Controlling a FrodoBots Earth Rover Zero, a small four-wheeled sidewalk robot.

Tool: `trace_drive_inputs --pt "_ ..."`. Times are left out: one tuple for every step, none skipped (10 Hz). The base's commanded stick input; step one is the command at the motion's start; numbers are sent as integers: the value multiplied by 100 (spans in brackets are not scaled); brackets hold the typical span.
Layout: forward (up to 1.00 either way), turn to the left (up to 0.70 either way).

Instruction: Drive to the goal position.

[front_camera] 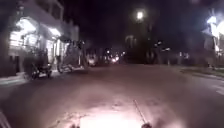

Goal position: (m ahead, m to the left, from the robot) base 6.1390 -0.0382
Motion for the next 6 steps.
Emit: trace_drive_inputs --pt "85 0" --pt "85 0" --pt "89 0" --pt "100 0" --pt "100 0" --pt "100 0"
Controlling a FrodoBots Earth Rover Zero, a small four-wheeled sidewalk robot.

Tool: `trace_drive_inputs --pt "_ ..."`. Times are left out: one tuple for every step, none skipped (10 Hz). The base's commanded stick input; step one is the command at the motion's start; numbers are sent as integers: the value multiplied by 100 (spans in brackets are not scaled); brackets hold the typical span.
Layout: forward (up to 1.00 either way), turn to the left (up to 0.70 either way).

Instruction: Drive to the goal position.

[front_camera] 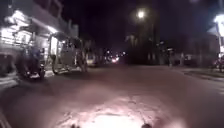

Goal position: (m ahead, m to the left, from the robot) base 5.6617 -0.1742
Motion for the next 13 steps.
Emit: trace_drive_inputs --pt "100 0" --pt "100 0" --pt "100 0" --pt "100 0" --pt "100 0" --pt "100 0" --pt "100 0" --pt "100 0" --pt "100 0" --pt "100 0" --pt "100 0" --pt "100 0" --pt "100 0"
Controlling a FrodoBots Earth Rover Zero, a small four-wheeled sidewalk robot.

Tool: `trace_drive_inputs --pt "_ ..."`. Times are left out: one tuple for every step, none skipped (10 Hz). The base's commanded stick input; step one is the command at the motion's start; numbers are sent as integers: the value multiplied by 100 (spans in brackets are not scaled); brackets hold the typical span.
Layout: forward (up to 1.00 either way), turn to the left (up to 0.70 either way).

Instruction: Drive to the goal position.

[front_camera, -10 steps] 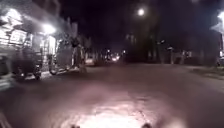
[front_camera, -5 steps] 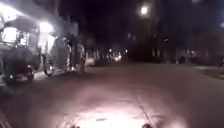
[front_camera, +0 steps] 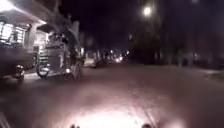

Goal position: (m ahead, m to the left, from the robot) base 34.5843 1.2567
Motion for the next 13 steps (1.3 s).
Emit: trace_drive_inputs --pt "100 0" --pt "100 0" --pt "100 0" --pt "100 0" --pt "100 0" --pt "100 0" --pt "100 0" --pt "100 0" --pt "100 0" --pt "100 0" --pt "100 0" --pt "100 0" --pt "100 0"
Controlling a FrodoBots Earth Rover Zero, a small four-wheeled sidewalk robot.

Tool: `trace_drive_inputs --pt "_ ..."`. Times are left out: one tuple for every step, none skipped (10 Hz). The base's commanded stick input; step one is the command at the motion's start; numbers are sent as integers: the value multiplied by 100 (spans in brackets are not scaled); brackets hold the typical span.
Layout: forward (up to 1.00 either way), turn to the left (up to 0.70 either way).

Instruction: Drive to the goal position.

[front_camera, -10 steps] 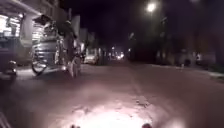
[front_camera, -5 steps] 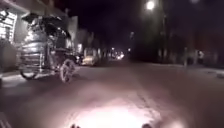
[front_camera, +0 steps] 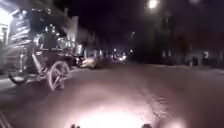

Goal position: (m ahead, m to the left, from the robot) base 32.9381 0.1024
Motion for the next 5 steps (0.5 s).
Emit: trace_drive_inputs --pt "100 0" --pt "100 0" --pt "100 0" --pt "100 0" --pt "100 0"
